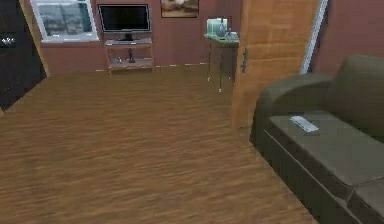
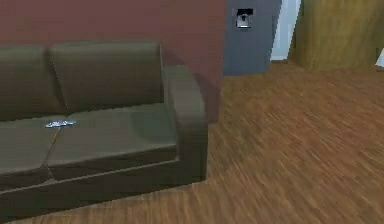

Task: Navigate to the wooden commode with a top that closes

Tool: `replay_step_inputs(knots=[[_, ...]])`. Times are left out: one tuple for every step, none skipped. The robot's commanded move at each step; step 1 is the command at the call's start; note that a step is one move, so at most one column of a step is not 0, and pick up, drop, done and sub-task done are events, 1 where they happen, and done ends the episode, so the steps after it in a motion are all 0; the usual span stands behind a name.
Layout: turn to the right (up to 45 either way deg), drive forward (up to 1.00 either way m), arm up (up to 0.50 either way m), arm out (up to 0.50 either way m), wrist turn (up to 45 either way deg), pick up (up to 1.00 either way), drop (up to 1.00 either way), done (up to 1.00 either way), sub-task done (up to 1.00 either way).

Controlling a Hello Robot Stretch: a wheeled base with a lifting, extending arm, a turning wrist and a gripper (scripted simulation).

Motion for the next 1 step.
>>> replay_step_inputs(knots=[[-3.0, 0.0, 0.0, 0.0, 0.0, 0.0, 0.0, 0.0, 0.0]])
